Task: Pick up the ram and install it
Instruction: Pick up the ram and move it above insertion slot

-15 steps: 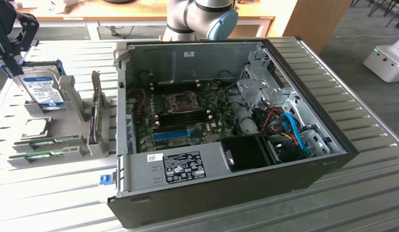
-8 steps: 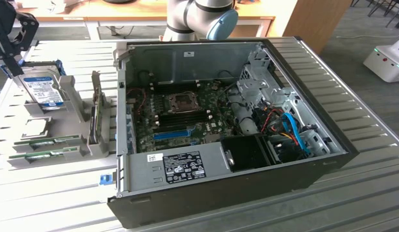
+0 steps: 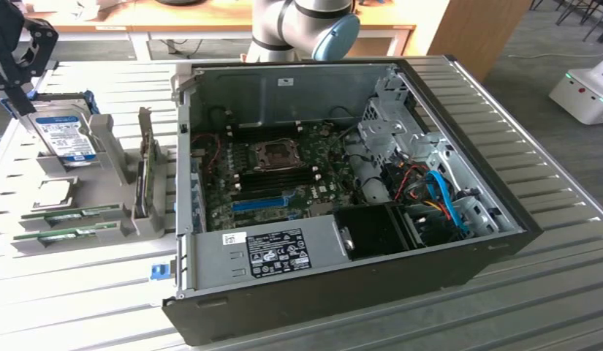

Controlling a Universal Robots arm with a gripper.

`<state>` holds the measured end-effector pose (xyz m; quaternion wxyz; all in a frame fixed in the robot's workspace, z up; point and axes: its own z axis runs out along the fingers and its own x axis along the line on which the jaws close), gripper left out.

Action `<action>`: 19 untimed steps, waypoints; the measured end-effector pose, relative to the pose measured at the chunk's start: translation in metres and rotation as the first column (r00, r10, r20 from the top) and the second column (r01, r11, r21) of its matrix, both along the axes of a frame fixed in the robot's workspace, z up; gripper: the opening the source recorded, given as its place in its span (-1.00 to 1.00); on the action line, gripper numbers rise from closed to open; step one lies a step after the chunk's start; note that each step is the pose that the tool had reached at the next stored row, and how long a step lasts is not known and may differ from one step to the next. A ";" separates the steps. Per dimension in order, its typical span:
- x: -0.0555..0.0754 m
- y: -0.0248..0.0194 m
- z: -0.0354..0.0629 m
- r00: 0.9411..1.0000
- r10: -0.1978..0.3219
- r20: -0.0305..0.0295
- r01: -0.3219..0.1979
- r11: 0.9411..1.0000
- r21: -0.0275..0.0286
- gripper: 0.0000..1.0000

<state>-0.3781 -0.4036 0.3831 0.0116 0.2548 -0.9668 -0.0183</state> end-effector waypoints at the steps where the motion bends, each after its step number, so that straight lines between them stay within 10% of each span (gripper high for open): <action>1: 0.000 0.0000 0.0000 1.000 0.006 0.000 -0.006 1.000 0.000 -0.80; 19: 0.000 0.0000 -0.0001 0.993 0.114 0.000 -0.114 0.993 0.000 -0.80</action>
